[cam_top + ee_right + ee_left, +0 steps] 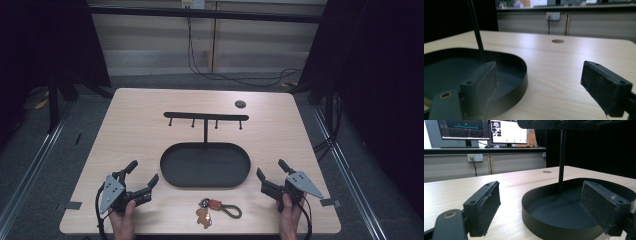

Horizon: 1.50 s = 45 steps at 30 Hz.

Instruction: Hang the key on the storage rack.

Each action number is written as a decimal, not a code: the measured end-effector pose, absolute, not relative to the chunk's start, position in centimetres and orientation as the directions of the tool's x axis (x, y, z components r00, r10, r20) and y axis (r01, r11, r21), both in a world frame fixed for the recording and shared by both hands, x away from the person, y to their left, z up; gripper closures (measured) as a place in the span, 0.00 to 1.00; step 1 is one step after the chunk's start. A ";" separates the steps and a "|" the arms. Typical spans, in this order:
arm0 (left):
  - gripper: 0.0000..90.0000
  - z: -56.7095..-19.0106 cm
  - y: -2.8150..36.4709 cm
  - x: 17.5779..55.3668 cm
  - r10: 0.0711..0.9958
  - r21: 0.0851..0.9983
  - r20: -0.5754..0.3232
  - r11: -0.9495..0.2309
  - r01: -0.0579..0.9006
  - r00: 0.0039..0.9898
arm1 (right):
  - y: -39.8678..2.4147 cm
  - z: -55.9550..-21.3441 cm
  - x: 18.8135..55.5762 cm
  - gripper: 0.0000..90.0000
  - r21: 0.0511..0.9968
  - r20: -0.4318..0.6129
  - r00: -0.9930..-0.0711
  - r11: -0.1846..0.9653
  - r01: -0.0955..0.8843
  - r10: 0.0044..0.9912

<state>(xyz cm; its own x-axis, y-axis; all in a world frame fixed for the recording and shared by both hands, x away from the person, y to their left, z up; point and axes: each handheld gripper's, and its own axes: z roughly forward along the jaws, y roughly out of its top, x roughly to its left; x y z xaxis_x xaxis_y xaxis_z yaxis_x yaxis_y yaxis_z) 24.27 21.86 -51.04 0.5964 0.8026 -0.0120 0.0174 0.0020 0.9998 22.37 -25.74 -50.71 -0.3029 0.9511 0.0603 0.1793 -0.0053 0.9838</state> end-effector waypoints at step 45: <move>0.18 -51.0 21.8 24.3 0.804 1.000 -0.018 0.008 0.020 0.594 | -21.9 -46.8 24.6 0.62 0.836 0.213 -0.663 0.217 0.504 0.718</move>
